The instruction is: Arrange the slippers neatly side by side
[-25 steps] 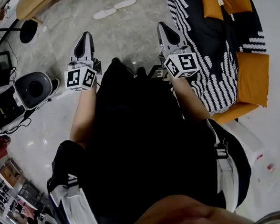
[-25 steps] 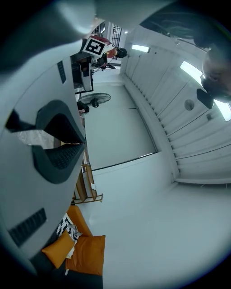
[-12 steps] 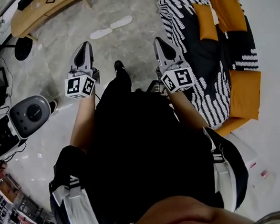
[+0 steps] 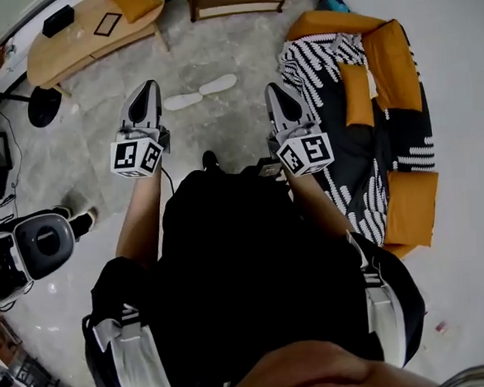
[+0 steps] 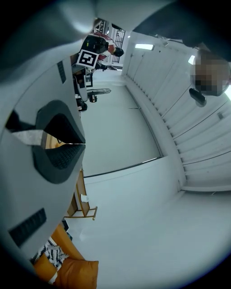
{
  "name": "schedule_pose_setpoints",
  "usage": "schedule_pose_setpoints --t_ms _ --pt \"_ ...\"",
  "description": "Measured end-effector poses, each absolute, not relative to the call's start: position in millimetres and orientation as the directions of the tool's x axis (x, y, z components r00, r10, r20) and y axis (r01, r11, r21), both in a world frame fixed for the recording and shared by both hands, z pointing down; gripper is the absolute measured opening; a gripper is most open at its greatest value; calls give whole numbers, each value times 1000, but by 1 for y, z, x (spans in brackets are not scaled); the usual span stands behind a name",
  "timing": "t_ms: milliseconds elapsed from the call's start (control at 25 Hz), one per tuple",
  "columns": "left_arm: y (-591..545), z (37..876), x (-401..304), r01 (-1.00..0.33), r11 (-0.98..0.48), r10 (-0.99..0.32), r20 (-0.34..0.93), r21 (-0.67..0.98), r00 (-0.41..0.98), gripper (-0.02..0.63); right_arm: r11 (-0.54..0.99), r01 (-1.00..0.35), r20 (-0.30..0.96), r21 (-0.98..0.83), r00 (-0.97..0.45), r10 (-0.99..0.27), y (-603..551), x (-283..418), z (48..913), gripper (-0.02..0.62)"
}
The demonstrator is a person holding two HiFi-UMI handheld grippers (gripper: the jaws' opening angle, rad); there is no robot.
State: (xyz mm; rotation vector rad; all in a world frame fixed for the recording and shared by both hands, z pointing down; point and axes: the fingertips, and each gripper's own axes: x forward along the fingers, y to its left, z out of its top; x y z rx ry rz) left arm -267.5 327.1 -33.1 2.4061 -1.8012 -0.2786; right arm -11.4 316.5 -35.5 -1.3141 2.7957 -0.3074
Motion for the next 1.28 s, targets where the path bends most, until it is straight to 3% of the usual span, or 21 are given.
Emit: schedule_pose_setpoints --t_ms 400,1080,1280 --pt "255 -3 -296 -938 -241 -970 -33 249 241 15 607 -756 104 -245 -643 -759 241 -27 -15 32" --pt "53 19 -252 -980 -104 -987 101 171 123 15 660 -678 144 -325 -725 -674 2 5 45 32" --pt "12 40 -237 -982 -104 -980 149 155 128 15 588 -671 172 -452 -712 -680 -50 13 85 32"
